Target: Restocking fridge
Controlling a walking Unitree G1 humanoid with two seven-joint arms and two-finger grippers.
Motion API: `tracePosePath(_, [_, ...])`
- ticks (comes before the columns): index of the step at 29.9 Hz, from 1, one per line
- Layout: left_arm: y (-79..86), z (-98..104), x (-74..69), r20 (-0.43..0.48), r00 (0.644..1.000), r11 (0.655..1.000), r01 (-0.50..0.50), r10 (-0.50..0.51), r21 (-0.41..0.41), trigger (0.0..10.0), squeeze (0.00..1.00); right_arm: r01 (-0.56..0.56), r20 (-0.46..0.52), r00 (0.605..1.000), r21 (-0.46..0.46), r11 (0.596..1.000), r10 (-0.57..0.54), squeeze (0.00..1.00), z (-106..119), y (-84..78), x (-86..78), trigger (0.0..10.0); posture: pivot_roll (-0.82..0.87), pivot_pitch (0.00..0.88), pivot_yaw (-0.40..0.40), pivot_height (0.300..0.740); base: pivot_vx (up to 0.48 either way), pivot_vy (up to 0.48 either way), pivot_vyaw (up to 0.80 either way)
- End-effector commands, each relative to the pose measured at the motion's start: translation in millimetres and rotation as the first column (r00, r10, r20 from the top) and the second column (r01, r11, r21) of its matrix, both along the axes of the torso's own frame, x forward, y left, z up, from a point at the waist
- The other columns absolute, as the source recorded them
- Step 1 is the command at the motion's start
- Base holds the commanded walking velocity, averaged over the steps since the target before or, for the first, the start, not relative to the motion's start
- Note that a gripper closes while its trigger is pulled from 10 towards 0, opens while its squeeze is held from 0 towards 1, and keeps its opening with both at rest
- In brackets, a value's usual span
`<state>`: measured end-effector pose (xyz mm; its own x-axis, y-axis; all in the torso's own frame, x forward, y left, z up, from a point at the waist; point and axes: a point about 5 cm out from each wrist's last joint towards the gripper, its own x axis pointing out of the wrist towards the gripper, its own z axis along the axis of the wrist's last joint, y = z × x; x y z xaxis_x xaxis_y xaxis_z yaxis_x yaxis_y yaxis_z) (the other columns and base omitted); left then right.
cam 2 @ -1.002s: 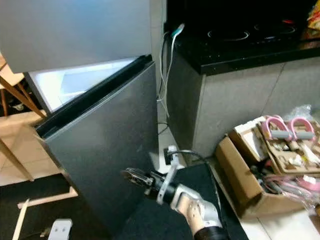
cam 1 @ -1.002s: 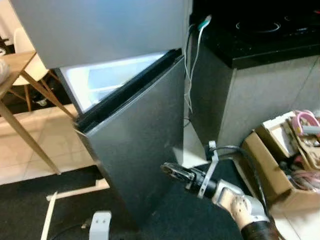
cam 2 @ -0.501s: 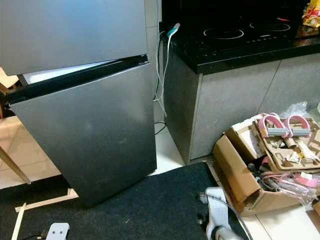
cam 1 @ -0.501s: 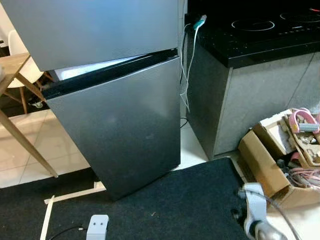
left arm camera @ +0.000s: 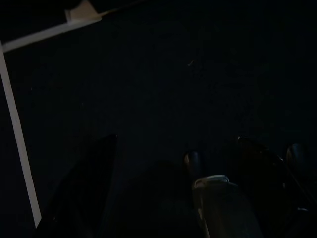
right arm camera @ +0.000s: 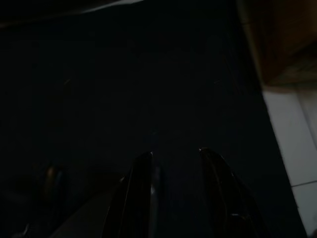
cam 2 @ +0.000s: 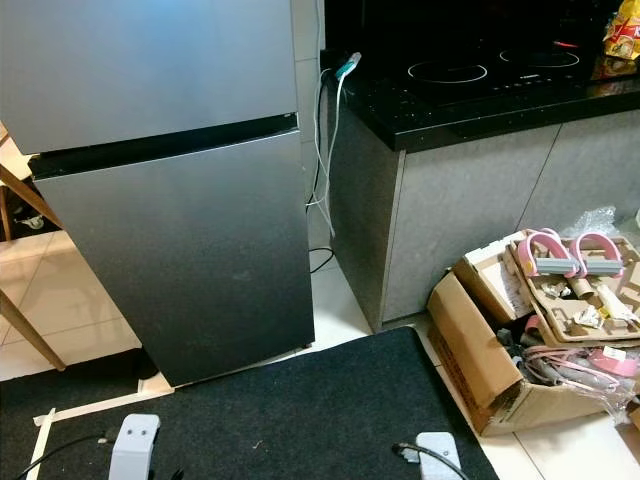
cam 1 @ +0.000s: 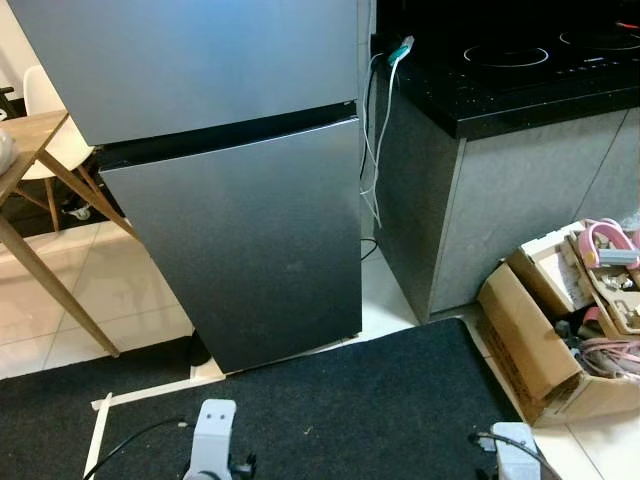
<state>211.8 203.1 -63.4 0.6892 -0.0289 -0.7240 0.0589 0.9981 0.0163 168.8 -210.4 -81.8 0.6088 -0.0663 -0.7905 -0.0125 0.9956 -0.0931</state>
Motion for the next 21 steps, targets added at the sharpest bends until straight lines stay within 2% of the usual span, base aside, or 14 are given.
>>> tracePosePath(1, [-3.0,-3,-3.6,-0.020,1.000,1.000,0.016,-0.016,0.006,10.0,0.00,-0.007,0.004,1.000,-0.006,1.000,0.007,0.00,-2,2.2,-3.6,10.0,-0.07,0.064,0.091,0.726,0.000,0.000,0.00])
tracePosePath(14, [-12.3,1,4.2,0.010,0.999,0.999,0.035,-0.036,0.010,10.0,0.00,-0.072,0.003,0.997,-0.016,0.997,0.072,0.00,-3,6.5,-2.9,10.0,-0.08,0.062,0.091,0.726,0.000,0.000,0.00])
tracePosePath(21, [-16.8,3,8.3,0.031,0.999,0.999,0.040,-0.040,0.000,10.0,0.00,-0.108,0.013,0.994,-0.029,0.994,0.109,0.00,-1,7.9,1.3,10.0,-0.08,0.062,0.091,0.726,0.000,0.000,0.80])
